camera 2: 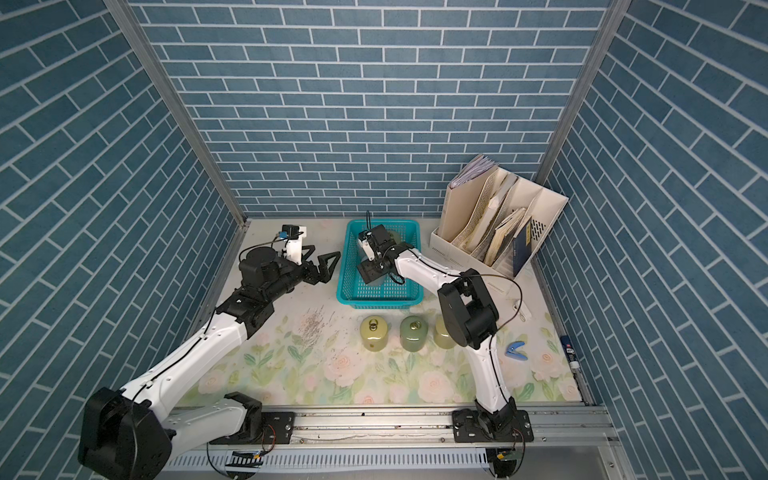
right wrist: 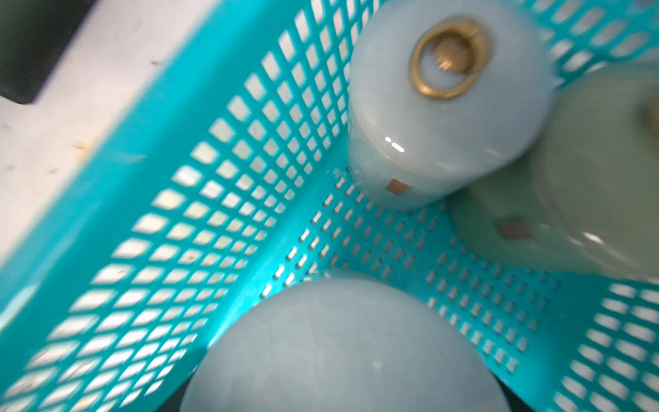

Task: Take the tea canister out of the basket
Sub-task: Pick up the tea canister from the basket, then place the tea canister at the center of the board.

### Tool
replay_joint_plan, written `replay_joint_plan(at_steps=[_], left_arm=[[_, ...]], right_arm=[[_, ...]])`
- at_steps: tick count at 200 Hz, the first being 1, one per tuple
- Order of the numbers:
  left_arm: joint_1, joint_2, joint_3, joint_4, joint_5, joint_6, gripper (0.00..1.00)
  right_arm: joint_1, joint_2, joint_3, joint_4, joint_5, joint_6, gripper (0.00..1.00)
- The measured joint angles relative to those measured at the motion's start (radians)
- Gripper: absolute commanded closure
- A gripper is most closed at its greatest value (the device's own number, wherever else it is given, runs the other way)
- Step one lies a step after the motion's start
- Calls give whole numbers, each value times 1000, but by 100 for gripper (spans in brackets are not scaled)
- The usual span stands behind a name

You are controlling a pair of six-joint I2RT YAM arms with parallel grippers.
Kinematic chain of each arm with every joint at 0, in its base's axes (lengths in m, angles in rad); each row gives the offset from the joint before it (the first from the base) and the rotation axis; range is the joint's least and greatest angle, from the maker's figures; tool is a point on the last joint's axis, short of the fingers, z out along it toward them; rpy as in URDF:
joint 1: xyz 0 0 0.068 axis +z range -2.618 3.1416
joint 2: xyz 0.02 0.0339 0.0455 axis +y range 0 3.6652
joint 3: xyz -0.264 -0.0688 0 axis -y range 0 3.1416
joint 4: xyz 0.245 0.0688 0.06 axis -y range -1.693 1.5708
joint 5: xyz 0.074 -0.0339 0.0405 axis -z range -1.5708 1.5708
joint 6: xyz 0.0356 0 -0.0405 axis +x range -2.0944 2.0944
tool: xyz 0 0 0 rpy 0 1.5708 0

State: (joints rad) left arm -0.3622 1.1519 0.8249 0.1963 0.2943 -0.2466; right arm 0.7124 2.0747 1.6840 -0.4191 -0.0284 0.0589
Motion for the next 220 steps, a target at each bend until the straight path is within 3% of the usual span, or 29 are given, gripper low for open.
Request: replay_joint_plan(at_steps=[49, 90, 138, 220], left_arm=[[0, 0, 0, 2, -12, -5, 0], [8, 0, 6, -25, -87, -18, 0], [92, -3, 13, -74, -127, -43, 0], [221, -27, 13, -113, -111, -94, 0]], right_arm=[[32, -304, -180, 98, 2, -44, 100], [170, -463, -310, 152, -32, -118, 100], [315, -474, -443, 187, -92, -135, 100], [389, -365, -477, 267, -75, -135, 100]])
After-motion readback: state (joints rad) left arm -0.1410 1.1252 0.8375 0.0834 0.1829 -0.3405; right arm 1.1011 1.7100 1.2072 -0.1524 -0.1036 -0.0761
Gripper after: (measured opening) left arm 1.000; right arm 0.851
